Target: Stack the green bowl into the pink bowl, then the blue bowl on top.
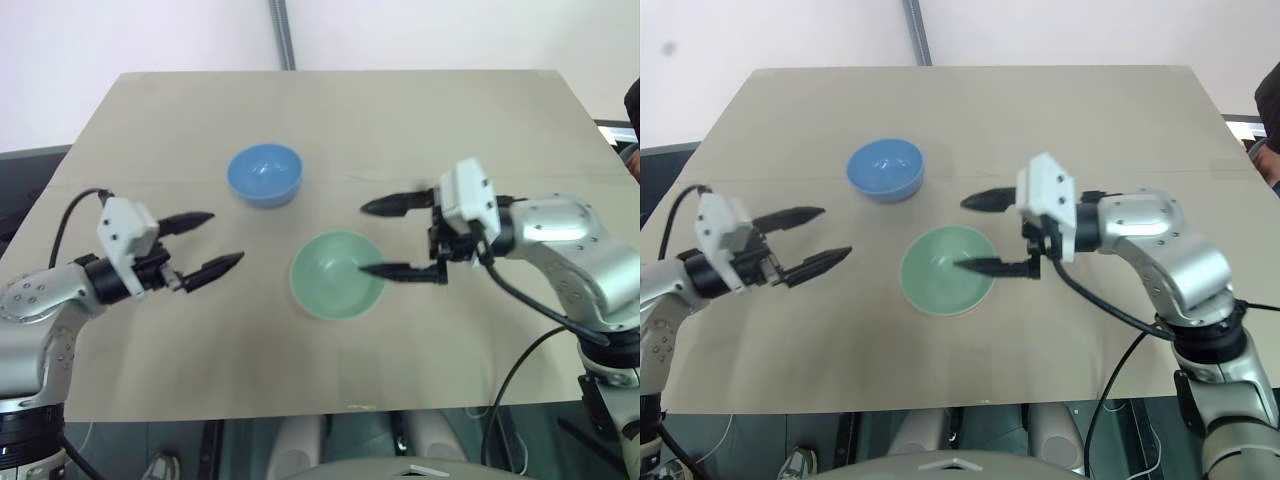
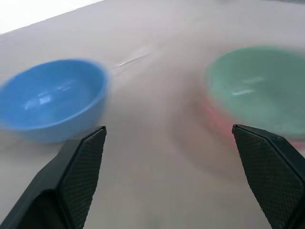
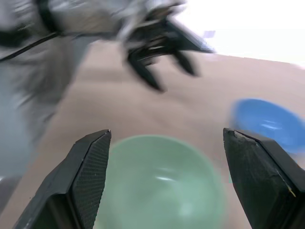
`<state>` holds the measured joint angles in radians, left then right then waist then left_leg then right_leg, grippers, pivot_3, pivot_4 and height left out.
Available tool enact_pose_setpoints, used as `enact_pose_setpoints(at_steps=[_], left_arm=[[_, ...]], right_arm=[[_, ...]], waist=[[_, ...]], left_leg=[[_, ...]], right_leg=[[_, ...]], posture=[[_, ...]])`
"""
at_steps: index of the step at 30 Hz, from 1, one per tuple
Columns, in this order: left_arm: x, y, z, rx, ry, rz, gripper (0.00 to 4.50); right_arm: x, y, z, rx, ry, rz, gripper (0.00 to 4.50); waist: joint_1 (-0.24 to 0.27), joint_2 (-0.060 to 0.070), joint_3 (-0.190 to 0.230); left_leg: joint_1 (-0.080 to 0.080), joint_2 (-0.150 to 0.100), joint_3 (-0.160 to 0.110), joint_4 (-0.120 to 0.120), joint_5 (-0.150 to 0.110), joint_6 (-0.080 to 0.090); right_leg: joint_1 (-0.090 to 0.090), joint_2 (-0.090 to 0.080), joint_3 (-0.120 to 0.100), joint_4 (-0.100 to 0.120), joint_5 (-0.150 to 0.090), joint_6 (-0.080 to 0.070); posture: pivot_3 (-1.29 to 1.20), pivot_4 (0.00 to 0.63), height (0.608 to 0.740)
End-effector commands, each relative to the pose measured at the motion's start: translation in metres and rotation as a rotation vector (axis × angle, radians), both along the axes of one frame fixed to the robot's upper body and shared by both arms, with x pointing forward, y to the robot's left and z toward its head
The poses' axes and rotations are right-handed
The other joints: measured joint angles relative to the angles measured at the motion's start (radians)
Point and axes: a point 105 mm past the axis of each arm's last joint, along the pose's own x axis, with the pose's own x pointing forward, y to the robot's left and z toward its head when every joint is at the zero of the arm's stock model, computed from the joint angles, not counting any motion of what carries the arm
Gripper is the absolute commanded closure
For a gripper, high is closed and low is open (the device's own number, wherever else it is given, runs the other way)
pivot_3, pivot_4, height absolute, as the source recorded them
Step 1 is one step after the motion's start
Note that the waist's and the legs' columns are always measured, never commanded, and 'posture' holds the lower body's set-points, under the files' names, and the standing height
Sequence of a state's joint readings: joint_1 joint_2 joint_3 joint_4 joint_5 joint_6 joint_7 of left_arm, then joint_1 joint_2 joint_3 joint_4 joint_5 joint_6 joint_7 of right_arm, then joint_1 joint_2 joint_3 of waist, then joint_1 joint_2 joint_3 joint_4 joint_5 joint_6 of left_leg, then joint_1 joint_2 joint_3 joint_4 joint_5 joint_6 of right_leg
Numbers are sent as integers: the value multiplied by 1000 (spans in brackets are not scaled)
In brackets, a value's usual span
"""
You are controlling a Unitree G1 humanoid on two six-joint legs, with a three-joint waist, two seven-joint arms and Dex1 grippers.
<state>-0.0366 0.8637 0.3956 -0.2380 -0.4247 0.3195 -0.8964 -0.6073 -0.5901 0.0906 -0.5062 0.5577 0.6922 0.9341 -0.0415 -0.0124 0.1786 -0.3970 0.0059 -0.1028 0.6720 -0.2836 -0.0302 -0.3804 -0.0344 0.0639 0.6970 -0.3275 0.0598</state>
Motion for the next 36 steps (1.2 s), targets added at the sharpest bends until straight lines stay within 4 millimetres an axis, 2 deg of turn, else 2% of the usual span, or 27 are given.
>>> enact_pose_setpoints(at_steps=[1, 3, 6, 12, 15, 21, 26, 28, 30, 31, 32, 36], left_arm=[[18, 6, 21, 222, -131, 141, 0], [26, -2, 24, 376, -117, 79, 0], [35, -9, 30, 545, -119, -4, 0], [53, -1, 31, 749, -95, -35, 0], [66, 4, 31, 805, -81, -5, 0], [86, -15, 21, 846, -109, -62, 0], [97, -21, 6, 929, -61, -99, 0], [101, -23, 5, 942, -58, -111, 0], [103, -25, 7, 949, -63, -127, 876], [104, -25, 7, 952, -63, -135, 1464], [104, -26, 7, 955, -65, -145, 1809], [104, -29, 7, 950, -71, -176, 3659]], right_arm=[[19, -13, 18, 75, -13, -248, 441], [28, -19, 18, 69, -2, -347, 441], [29, -23, 18, 61, 9, -381, 441], [27, -36, 9, 7, -24, -406, 441], [24, -39, 5, -13, -38, -403, 441], [21, -39, 1, -19, -51, -402, 441], [15, -38, -4, -64, -69, -372, 441], [12, -38, -6, -86, -77, -352, 441], [10, -39, -6, -87, -80, -344, 383], [9, -39, -6, -84, -79, -342, 383], [8, -39, -5, -81, -80, -341, 383], [7, -39, -4, -76, -84, -337, 383]], waist=[[-1, 0, 0], [0, 0, 0], [1, 0, 0], [-6, 1, 0], [-3, 1, 0], [-3, 0, 0], [-6, 0, 0], [-4, 0, 0], [-4, 0, 0], [-4, 0, 0], [-4, 0, 0], [-4, 0, 0]], left_leg=[[0, -1, 1, 0, -1, 1], [0, -2, 1, 0, -1, 1], [0, -4, 1, -1, 0, 1], [-3, -3, 7, -3, 0, 0], [-4, -3, 8, -2, 0, 0], [-3, -3, 7, 0, 0, 1], [-3, -3, 7, 0, 1, 0], [-4, -3, 7, 0, 1, 0], [-4, -3, 7, 0, 0, 0], [-4, -3, 7, 0, 0, 0], [-4, -3, 7, 0, 0, 0], [-4, -3, 7, 1, 0, 0]], right_leg=[[0, 0, 0, 1, 0, 0], [0, 0, 0, 2, 0, 0], [0, 1, -1, 2, 0, 0], [-4, 1, 2, -1, 0, 0], [-4, 2, 1, 0, 0, 0], [-3, 2, 1, 1, 0, 0], [-3, 2, 1, 1, 0, 0], [-3, 2, 1, 1, 0, 0], [-3, 2, 1, 1, 0, 0], [-3, 2, 1, 1, 0, 0], [-3, 2, 1, 1, 0, 0], [-3, 2, 1, 1, 0, 0]], posture=[[0, 150, 740], [0, 150, 740], [0, 150, 740], [0, 150, 740], [0, 150, 740], [0, 150, 740], [0, 150, 740], [0, 150, 740], [0, 150, 740], [0, 150, 740], [0, 150, 740], [0, 150, 740]])
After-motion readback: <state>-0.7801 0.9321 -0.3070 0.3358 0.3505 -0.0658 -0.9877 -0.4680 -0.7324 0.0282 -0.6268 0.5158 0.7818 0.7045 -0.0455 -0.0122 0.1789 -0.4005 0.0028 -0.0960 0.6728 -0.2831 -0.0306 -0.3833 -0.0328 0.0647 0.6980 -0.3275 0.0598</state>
